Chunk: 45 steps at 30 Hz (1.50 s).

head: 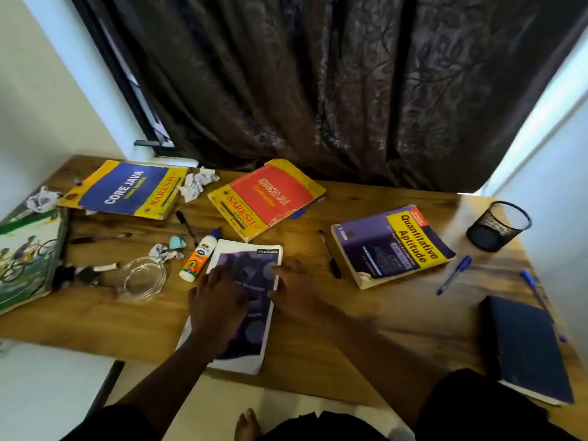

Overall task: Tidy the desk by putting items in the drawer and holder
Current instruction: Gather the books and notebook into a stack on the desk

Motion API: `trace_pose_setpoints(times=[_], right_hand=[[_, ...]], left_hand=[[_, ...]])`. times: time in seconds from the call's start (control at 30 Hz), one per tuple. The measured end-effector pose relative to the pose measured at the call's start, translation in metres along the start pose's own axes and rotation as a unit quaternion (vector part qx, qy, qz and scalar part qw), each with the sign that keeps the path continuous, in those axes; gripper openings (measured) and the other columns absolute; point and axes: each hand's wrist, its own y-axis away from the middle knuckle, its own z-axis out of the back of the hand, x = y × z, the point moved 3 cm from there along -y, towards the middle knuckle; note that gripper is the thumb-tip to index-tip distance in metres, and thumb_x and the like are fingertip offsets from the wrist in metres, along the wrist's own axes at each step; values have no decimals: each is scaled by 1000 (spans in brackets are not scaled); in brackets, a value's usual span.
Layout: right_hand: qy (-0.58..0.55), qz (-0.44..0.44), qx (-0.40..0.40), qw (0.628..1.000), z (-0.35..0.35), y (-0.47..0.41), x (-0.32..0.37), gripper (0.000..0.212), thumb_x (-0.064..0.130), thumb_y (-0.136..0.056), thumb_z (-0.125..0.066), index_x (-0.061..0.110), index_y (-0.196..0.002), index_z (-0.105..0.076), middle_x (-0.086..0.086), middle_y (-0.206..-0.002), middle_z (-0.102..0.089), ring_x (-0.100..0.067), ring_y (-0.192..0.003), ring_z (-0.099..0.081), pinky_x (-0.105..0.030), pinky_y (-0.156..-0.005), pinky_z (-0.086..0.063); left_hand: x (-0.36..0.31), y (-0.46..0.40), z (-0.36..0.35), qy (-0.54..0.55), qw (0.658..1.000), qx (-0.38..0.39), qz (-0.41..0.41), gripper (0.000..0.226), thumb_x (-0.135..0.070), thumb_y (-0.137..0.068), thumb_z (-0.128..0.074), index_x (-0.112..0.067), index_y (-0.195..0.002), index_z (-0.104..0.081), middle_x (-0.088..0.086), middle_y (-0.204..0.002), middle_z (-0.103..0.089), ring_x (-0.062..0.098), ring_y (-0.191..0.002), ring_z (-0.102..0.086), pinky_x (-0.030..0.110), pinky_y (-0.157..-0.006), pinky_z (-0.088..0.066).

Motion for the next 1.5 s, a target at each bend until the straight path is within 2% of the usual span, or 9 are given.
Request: trace_pose_setpoints(times=[0.23, 0.37, 0.57, 0.83, 0.93, 1.0, 1.13, 1.3, 1.5], right_hand=[[19, -45, -35, 998, -19, 2, 13, 60, 39, -92, -71, 19, -145, -50, -11, -148, -37, -28, -134, -43, -39, -110, -44], [2, -64, -51, 997, -28, 7, 17, 59, 36, -95, -69, 24, -147, -45, -7, -150, -36, -23, -136, -44, -23, -100, -41], [4, -80, -44, 996, -27, 13, 16, 63, 36, -96, -69, 27, -149, -37, -6, -150, -34, -22, -135, -45, -18, -92, -42], [33, -103, -4, 994, -18, 18, 14, 70, 39, -94, -70, 28, -152, -33, -7, -152, -30, -25, -139, -42, -30, -100, -49], [195, -133, -26, 971, -11, 11, 24, 68, 52, -91, -65, 30, -148, -36, -10, -153, -30, -31, -138, -38, -42, -103, -46], [278, -113, -73, 951, -5, 0, 39, 65, 55, -89, -64, 27, -144, -43, -12, -149, -36, -33, -134, -42, -44, -101, -46], [288, -37, -111, 951, -2, -37, 75, 56, 52, -92, -60, 22, -139, -52, -11, -142, -49, -33, -126, -50, -45, -94, -48], [210, 75, -69, 972, -22, -85, 152, 40, 42, -91, -62, 24, -127, -62, -4, -128, -62, -29, -119, -56, -39, -90, -49], [76, 139, 27, 987, -86, -144, 252, 32, 37, -89, -66, 20, -115, -70, -3, -114, -73, -27, -112, -64, -37, -90, -53]], left_hand=[[40, 6, -2, 25, 996, 62, 54, 60, -46, -86, -70, -19, -136, -52, 9, -151, -45, 37, -130, -48, 48, -94, -52], [47, 7, -3, 50, 996, 68, 41, 56, -51, -87, -67, -23, -133, -53, 7, -139, -56, 32, -124, -54, 44, -94, -53], [40, 16, -4, 51, 997, 46, 45, 52, -54, -87, -65, -22, -127, -56, 5, -133, -58, 25, -122, -52, 38, -95, -51], [32, 18, -9, 41, 998, 49, 29, 52, -58, -89, -59, -25, -129, -56, 3, -138, -54, 24, -124, -49, 36, -99, -48], [35, 18, -2, 59, 997, 45, 5, 45, -58, -92, -54, -25, -123, -61, -2, -130, -62, 18, -119, -56, 33, -100, -47], [42, 21, 10, 82, 996, 25, 18, 42, -56, -95, -52, -23, -118, -65, -3, -122, -67, 17, -113, -61, 33, -96, -49], [68, 27, 41, 47, 998, -26, 14, 36, -53, -97, -47, -26, -106, -68, -6, -101, -72, 10, -86, -65, 26, -72, -52], [135, 14, 84, 103, 980, -83, 146, 23, -42, -93, -61, -25, -101, -74, -2, -91, -74, 20, -80, -70, 27, -68, -49], [256, 7, 104, 183, 920, -151, 313, 33, -45, -90, -65, -27, -116, -72, 4, -109, -75, 27, -97, -70, 40, -85, -57]])
